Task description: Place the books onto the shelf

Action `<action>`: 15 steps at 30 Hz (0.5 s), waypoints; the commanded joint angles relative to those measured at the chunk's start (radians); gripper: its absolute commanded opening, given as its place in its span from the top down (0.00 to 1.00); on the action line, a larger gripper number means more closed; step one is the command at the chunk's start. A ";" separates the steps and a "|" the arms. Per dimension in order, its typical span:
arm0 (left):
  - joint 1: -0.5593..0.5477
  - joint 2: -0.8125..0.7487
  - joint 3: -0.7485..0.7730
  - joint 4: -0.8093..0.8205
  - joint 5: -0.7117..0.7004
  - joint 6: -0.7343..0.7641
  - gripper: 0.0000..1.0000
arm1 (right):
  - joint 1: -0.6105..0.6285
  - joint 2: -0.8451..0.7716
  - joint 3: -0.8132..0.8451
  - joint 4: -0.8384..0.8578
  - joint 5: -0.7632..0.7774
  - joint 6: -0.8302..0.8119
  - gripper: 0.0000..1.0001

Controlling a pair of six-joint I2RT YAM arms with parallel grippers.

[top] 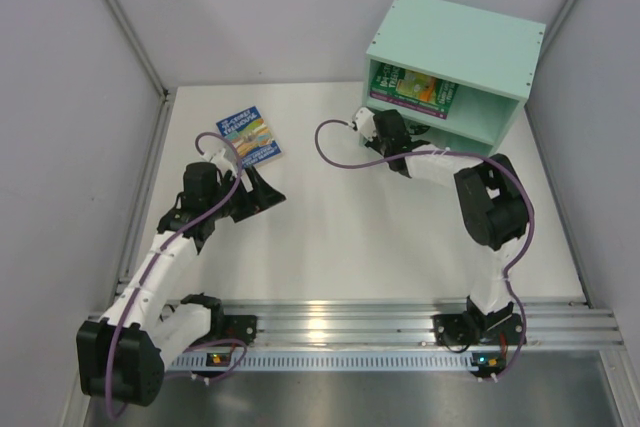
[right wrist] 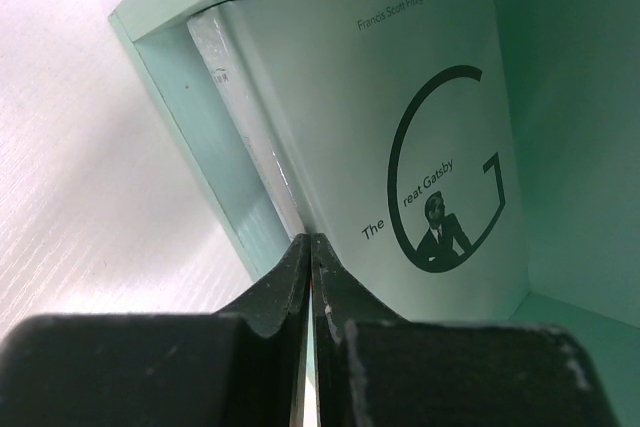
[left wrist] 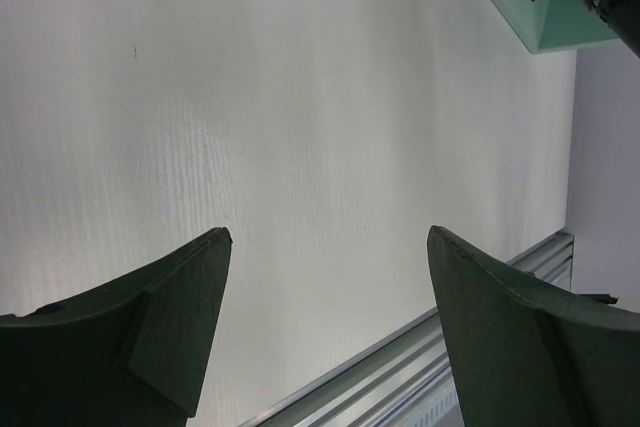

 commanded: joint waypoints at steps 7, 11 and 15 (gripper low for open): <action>0.000 0.014 0.014 0.050 -0.012 0.006 0.16 | -0.017 0.002 0.015 0.017 -0.055 0.012 1.00; 0.000 0.017 0.017 0.054 -0.015 0.003 0.16 | -0.017 0.007 0.020 0.020 -0.054 0.009 1.00; 0.000 0.025 0.018 0.056 -0.014 0.001 0.16 | -0.019 0.014 0.021 0.028 -0.044 -0.005 1.00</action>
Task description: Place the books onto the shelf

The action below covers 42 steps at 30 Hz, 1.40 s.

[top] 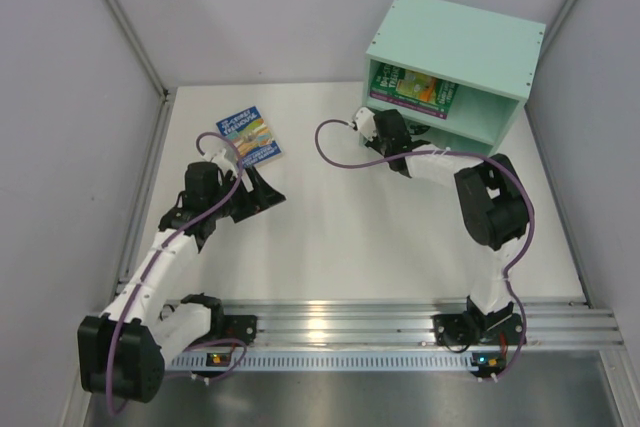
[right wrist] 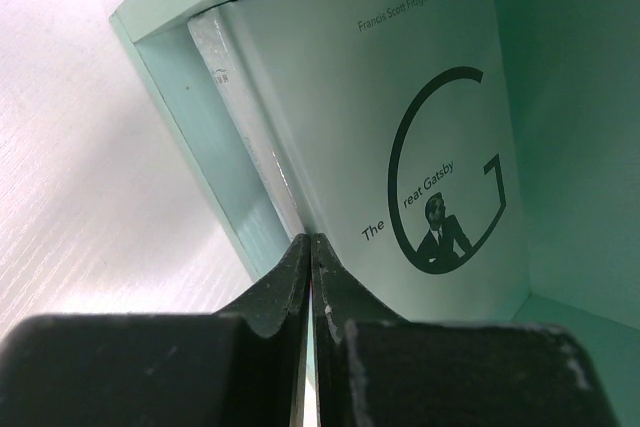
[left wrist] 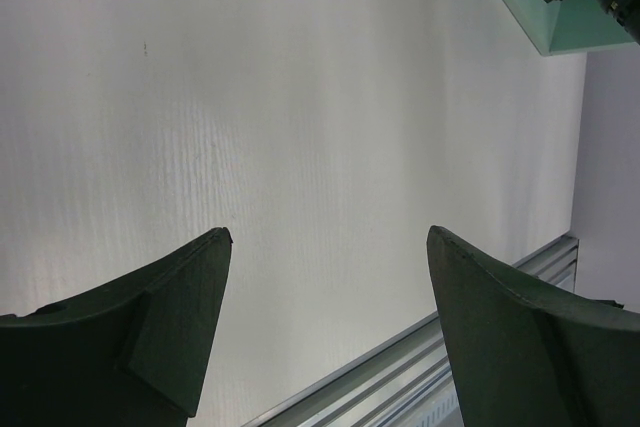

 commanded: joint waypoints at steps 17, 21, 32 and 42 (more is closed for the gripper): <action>-0.005 -0.001 0.018 0.051 -0.008 -0.003 0.16 | -0.016 -0.033 -0.010 -0.048 -0.198 0.031 1.00; -0.005 -0.003 0.015 0.051 -0.012 -0.001 0.16 | -0.017 -0.022 -0.008 -0.040 -0.169 0.031 1.00; -0.008 0.000 0.017 0.051 -0.017 -0.003 0.16 | -0.034 0.008 0.012 -0.019 -0.105 0.014 1.00; -0.014 0.015 0.020 0.062 -0.026 -0.009 0.16 | -0.037 0.011 0.008 0.030 -0.077 -0.006 1.00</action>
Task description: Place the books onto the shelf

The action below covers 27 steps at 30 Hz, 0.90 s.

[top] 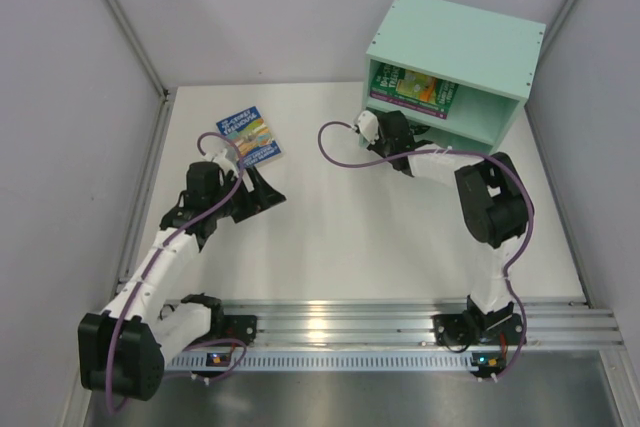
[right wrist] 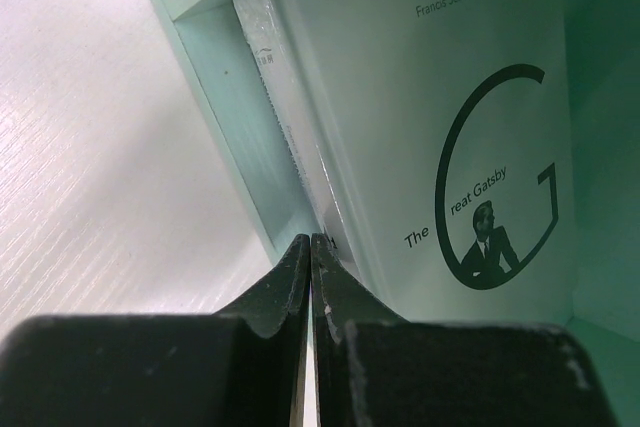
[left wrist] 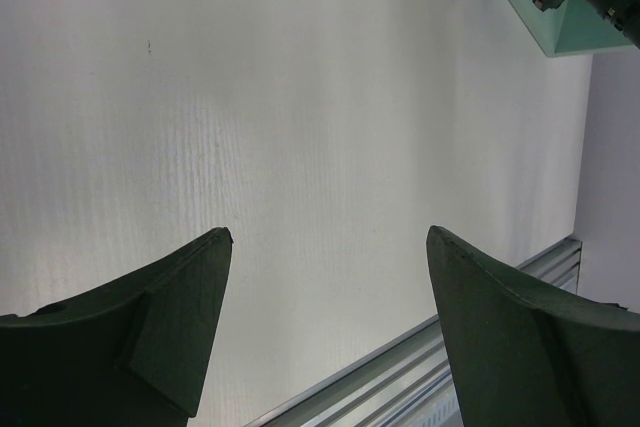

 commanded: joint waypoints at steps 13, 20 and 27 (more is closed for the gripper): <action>-0.020 0.017 0.020 0.075 -0.025 -0.015 0.17 | -0.021 0.012 0.019 0.072 0.034 -0.024 1.00; -0.026 0.023 0.023 0.078 -0.034 -0.018 0.17 | -0.024 0.003 0.008 0.095 0.046 -0.038 1.00; -0.040 0.030 0.021 0.088 -0.040 -0.027 0.17 | -0.027 0.006 0.013 0.095 0.051 -0.051 1.00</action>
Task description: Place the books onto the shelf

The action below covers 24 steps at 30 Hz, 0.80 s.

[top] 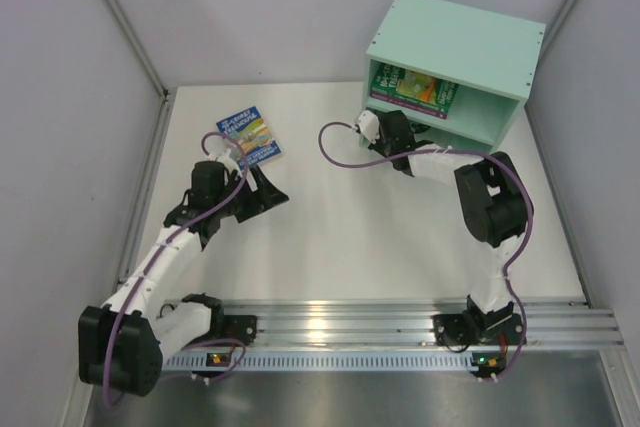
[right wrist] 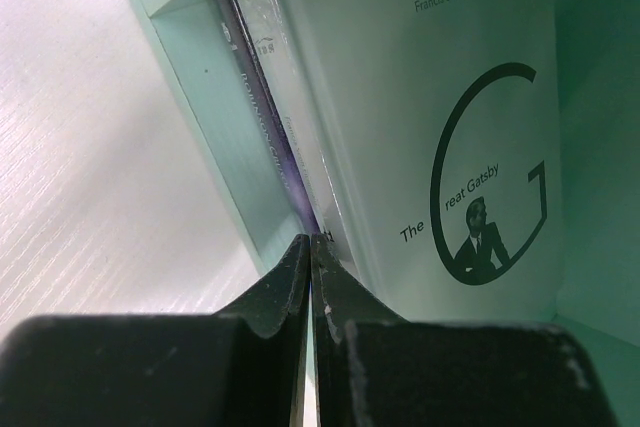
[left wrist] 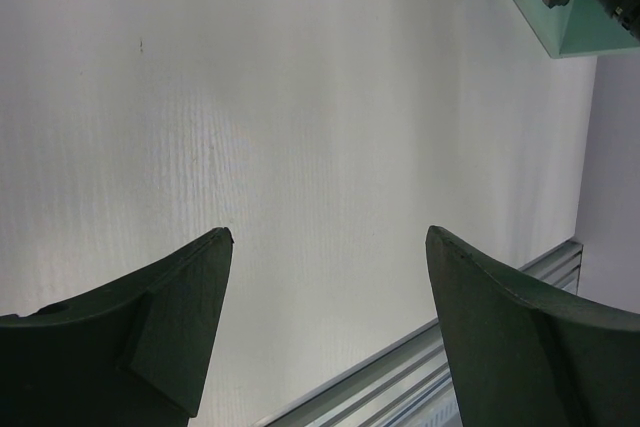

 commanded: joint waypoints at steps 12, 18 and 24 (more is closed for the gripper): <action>-0.014 0.070 0.095 0.040 -0.118 -0.032 0.17 | -0.002 -0.088 -0.033 0.027 -0.049 0.048 1.00; 0.047 0.272 0.303 -0.009 -0.273 -0.028 0.14 | 0.128 -0.197 -0.121 -0.027 -0.046 0.126 0.96; 0.179 0.652 0.725 -0.069 -0.388 0.090 0.15 | 0.231 -0.329 -0.154 -0.036 -0.092 0.288 0.92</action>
